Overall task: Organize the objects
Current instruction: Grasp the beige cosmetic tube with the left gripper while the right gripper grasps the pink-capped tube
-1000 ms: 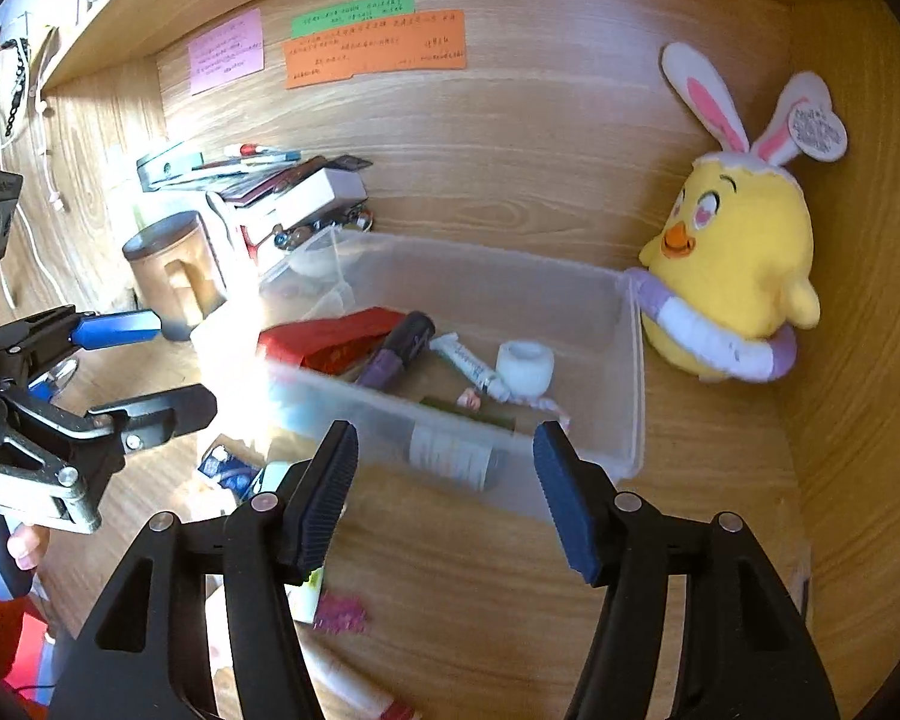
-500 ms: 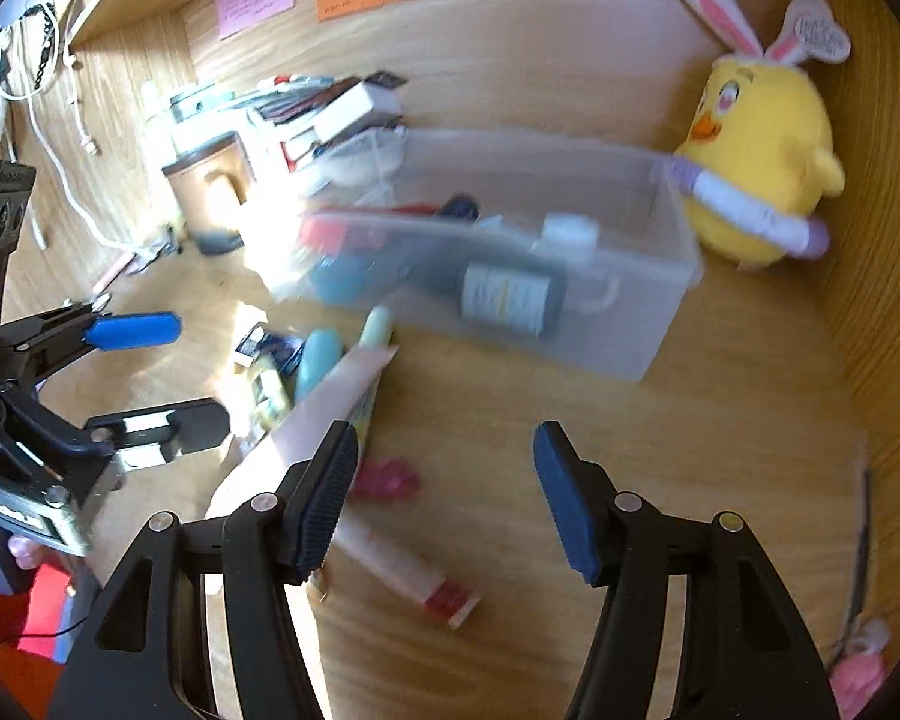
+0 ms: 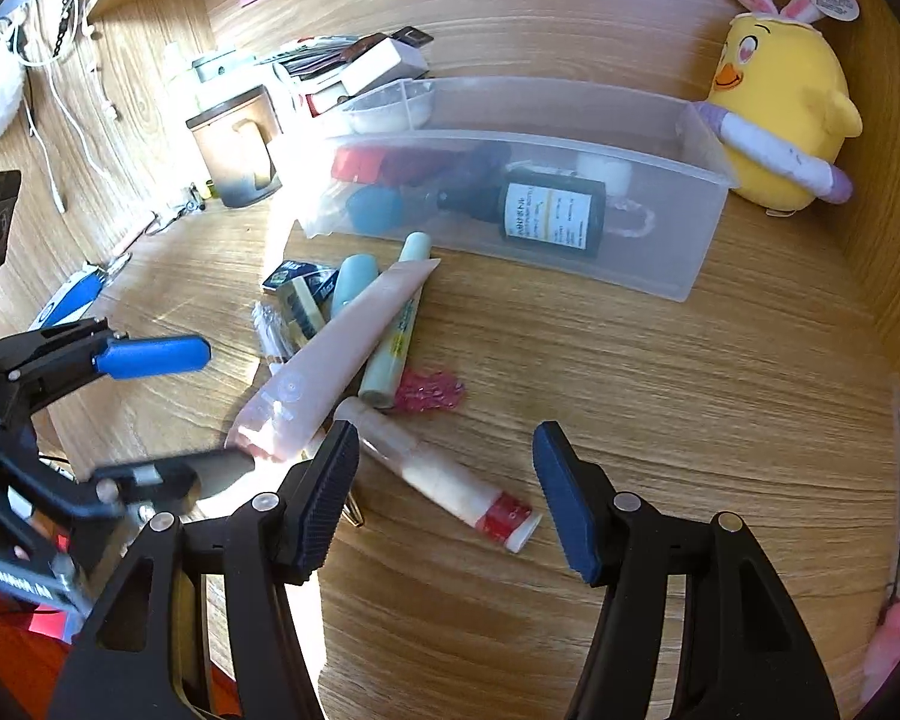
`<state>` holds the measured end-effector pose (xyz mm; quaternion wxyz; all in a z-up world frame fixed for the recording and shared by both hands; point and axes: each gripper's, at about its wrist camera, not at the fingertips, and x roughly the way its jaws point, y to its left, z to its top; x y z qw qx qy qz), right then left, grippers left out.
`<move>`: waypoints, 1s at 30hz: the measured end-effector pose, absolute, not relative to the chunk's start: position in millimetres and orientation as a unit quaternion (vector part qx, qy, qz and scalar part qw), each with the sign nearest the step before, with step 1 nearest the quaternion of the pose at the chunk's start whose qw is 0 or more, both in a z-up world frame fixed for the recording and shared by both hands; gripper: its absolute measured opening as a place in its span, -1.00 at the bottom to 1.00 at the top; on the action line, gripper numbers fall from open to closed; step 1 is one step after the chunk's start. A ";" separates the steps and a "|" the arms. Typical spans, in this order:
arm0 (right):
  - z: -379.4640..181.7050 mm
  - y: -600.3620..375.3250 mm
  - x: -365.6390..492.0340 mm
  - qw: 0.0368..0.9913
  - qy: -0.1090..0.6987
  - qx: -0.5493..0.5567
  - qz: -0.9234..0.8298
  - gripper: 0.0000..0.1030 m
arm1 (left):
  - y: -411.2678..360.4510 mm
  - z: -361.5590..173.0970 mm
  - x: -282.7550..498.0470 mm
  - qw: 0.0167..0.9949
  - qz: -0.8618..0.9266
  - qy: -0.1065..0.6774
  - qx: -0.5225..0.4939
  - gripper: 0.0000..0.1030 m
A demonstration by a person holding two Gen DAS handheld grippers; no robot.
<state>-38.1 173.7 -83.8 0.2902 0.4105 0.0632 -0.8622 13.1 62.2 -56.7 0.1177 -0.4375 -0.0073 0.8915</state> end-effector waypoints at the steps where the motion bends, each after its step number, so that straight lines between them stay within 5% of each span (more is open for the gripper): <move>1: -84.4 173.2 -37.1 0.291 0.065 0.410 -0.862 0.04 | 63.1 -59.0 13.7 0.118 0.890 -0.008 -0.440 0.40; 12: -88.3 168.1 -29.3 0.291 0.097 0.402 -0.863 -0.44 | 65.1 -67.2 11.0 0.110 0.895 -0.016 -0.432 -0.11; 30: -89.3 174.5 -22.8 0.276 0.093 0.397 -0.870 -0.63 | 64.7 -66.4 5.7 0.099 0.904 -0.026 -0.414 -0.58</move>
